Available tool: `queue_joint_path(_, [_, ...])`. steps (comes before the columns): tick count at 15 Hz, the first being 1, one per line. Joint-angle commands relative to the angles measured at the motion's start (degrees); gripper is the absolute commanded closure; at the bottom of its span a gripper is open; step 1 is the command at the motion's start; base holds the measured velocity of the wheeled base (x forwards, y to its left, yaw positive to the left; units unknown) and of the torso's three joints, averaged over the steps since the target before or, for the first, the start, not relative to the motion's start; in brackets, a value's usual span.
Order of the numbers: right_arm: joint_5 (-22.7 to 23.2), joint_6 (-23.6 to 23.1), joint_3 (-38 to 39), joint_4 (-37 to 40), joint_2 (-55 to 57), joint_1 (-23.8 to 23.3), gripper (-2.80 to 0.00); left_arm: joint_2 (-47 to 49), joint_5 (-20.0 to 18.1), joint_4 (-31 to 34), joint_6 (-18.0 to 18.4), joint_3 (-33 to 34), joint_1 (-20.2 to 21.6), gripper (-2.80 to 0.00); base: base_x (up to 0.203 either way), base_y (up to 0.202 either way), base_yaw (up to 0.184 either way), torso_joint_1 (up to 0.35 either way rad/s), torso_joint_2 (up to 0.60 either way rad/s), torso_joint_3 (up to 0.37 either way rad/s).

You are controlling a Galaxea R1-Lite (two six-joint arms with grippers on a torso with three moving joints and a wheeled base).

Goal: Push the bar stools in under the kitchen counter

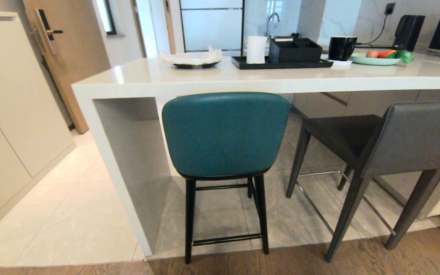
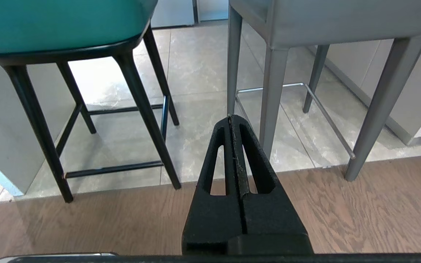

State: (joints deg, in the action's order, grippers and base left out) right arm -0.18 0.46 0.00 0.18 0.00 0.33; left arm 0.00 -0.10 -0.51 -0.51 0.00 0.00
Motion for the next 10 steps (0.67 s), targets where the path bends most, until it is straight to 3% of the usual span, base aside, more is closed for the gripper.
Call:
queue_joint_path(1, [0.0,0.0,0.1,0.0,0.1,0.0,0.00,0.2,0.0,0.0,0.0,0.0,-0.1,0.00,0.000,0.000,0.000,0.000,0.00,0.000])
queue_joint_path(7, [0.0,0.0,0.1,0.0,0.1,0.0,0.00,0.2,0.0,0.0,0.0,0.0,-0.1,0.00,0.000,-0.010,-0.002,0.000,0.00,0.001])
queue_joint_path(10, [0.0,0.0,0.1,0.0,0.1,0.0,0.00,0.1,0.0,0.0,0.0,0.0,-0.1,0.00,-0.001,-0.175,-0.005,0.004,0.00,0.002])
